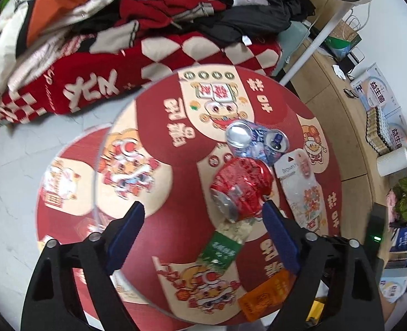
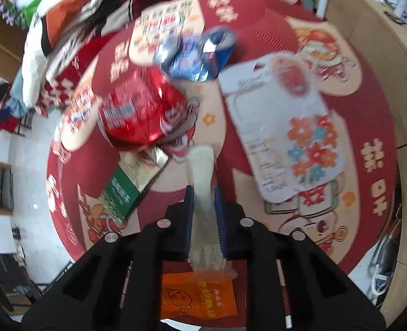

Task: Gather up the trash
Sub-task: 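Grasp the crushed red Coca-Cola can with the left tool while the right grasps the clear plastic spoon, then drop the plastic spoon into the bin with the right tool while the left lifts the can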

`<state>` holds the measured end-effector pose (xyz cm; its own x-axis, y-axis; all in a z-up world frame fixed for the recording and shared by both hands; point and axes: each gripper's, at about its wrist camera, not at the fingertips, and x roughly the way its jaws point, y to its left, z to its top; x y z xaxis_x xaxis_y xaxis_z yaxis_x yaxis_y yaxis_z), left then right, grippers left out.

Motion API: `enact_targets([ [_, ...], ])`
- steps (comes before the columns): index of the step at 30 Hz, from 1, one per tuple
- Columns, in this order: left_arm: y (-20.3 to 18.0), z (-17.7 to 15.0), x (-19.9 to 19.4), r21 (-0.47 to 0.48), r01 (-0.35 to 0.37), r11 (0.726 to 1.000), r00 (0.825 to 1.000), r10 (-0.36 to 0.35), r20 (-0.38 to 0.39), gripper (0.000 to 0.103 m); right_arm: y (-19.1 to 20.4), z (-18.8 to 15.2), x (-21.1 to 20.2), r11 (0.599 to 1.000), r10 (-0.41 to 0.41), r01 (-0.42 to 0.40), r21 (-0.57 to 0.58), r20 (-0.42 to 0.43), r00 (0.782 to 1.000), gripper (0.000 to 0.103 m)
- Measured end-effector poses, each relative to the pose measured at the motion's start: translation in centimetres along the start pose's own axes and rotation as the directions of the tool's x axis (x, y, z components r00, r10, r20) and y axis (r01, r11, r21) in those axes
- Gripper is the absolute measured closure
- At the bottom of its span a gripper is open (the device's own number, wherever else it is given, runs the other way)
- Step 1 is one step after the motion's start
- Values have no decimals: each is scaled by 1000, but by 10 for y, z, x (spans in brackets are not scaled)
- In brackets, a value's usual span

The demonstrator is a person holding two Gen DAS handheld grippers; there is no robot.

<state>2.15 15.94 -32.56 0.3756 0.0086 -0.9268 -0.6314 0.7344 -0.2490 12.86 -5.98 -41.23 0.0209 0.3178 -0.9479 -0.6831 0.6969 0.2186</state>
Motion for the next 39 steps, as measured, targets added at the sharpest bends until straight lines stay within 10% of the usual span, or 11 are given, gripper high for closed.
enact_targets([
  [3, -6, 0, 19, -41, 31, 999, 998, -33, -44, 29, -8, 8, -19, 1000, -2, 1, 18, 50, 999, 98],
  [22, -21, -1, 125, -228, -9, 974, 981, -36, -192, 52, -87, 11, -91, 994, -43, 21, 109, 196, 980, 98],
  [29, -23, -1, 127, -228, -28, 973, 980, -19, -200, 82, -108, 9, -110, 988, -70, 37, 149, 221, 973, 98],
  [39, -48, 13, 70, -103, 20, 994, 993, -32, -116, 86, -135, 7, -154, 967, -134, 61, 248, 287, 949, 98],
])
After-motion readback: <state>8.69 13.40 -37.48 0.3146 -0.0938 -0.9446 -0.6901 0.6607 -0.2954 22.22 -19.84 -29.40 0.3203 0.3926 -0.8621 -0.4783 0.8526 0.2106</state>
